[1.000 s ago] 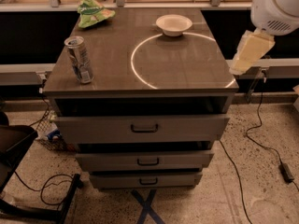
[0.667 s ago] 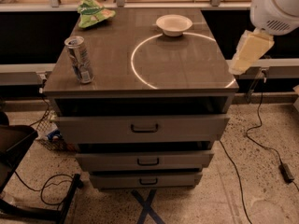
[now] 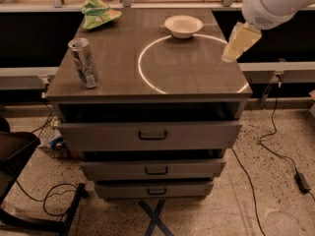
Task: Move paper bowl near redbull can
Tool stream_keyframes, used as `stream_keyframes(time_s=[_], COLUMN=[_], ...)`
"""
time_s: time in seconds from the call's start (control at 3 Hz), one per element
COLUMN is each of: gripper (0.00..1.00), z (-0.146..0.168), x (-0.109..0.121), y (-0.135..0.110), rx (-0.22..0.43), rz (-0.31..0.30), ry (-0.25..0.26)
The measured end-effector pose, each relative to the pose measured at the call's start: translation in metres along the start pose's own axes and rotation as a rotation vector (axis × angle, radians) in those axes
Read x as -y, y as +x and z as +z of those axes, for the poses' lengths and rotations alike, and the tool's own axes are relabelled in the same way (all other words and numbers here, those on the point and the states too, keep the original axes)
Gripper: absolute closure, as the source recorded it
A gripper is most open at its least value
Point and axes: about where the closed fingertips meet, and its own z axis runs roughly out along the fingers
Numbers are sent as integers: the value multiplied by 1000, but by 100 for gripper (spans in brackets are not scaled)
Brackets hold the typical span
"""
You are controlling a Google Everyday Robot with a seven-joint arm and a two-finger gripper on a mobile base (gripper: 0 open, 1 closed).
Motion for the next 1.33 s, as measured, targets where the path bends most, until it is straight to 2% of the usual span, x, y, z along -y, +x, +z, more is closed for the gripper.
stream_keyframes(time_s=[0.33,0.67,1.0,1.33], gripper=[0,0,0,0], z=[48,94,145,145], x=[35,64,81,81], y=[-19,-36,-50,-50], rx=[80,134,200,200], rz=[6,20,85,84], ry=[65,91,94,93])
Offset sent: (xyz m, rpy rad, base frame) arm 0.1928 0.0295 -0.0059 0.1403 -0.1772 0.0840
